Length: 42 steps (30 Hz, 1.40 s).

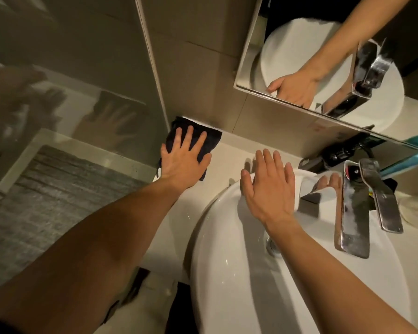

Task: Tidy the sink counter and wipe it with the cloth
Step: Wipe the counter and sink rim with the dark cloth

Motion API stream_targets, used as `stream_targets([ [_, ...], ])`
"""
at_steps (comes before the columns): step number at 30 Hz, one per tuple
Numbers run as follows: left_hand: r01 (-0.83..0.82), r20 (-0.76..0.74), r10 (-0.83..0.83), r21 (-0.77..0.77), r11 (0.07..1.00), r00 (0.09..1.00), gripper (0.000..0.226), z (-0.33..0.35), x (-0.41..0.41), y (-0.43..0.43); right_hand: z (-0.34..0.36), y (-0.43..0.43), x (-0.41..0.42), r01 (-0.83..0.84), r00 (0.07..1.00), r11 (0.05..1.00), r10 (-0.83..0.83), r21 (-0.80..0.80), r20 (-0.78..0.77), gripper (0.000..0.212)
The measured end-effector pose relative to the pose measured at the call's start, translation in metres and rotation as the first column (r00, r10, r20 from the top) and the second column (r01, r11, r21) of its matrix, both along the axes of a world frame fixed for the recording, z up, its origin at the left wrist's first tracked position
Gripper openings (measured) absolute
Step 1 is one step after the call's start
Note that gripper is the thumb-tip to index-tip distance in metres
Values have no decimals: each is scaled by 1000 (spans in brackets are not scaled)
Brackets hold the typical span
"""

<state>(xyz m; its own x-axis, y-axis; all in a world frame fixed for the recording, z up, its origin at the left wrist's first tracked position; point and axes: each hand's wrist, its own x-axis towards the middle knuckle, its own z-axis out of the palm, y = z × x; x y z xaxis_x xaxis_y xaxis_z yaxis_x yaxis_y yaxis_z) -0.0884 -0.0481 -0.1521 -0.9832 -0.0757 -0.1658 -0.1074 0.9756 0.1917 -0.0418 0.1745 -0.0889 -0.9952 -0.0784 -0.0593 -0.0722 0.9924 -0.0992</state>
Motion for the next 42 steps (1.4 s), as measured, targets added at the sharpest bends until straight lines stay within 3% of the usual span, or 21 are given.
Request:
stream_targets([
  [17, -21, 23, 20, 36, 999, 1000, 60, 0, 154, -31, -7, 8, 8, -28, 998, 999, 27, -24, -56, 67],
  [26, -11, -119, 5, -45, 999, 993, 50, -13, 245, -45, -5, 7, 11, -30, 997, 999, 29, -14, -68, 61],
  [29, -19, -57, 19, 6, 1000, 998, 52, -11, 267, -54, -4, 6, 11, -32, 997, 999, 31, -18, -68, 60],
  [34, -27, -123, 45, 143, 989, 991, 56, 2, 307, -61, -4, 6, 11, -34, 997, 999, 33, -16, -69, 60],
  [36, -171, -70, 204, 318, 932, 977, 57, 19, 311, -57, -5, 6, 10, -34, 997, 999, 33, -15, -70, 60],
  [38, -297, -18, 357, 516, 803, 934, 47, 43, 308, -50, -6, 6, 10, -32, 997, 999, 31, -9, -73, 60],
  [42, -329, -36, 500, 711, 621, 865, 29, 94, 269, -32, -5, 6, 10, -27, 997, 1000, 26, -8, -71, 60],
])
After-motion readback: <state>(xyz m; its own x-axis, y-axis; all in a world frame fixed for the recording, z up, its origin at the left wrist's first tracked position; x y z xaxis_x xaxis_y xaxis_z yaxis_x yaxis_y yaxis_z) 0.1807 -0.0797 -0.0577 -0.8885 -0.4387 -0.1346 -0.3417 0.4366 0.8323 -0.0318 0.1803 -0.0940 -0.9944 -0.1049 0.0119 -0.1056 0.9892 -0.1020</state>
